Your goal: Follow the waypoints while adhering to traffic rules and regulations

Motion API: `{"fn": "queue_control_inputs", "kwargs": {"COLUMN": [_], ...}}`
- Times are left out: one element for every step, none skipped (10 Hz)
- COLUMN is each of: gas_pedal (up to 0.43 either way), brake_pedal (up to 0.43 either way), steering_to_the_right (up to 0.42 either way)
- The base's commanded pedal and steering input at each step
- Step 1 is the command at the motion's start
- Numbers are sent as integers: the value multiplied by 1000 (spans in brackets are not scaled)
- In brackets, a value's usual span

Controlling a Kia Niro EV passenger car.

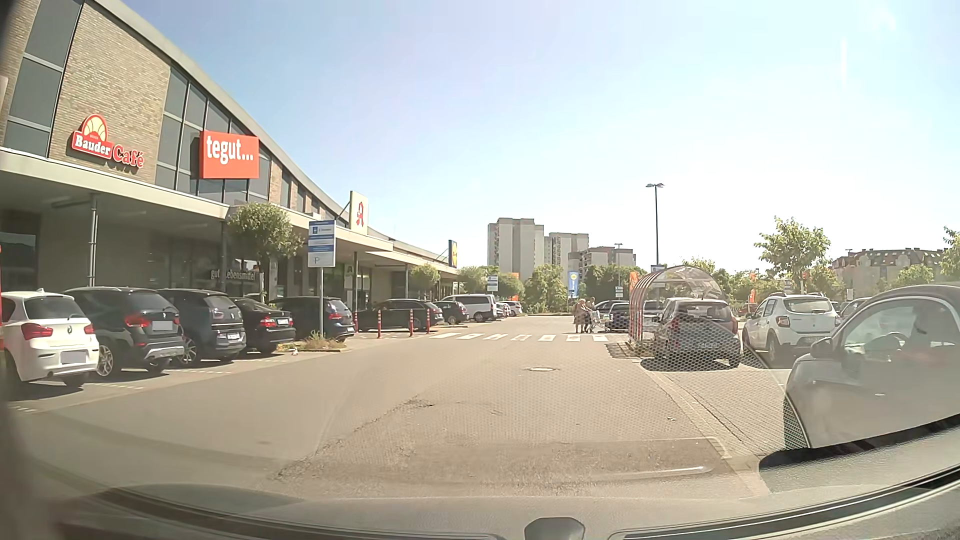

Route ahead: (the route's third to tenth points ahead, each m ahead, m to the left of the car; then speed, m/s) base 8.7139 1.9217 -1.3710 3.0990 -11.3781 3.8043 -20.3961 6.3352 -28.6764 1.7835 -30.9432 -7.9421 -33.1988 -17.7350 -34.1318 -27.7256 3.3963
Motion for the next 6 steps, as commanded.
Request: {"fn": "queue_control_inputs", "kwargs": {"gas_pedal": [169, 177, 189, 189, 189, 189], "brake_pedal": [30, 30, 30, 30, 30, 30], "steering_to_the_right": [101, 105, 112, 118, 120, 120]}}
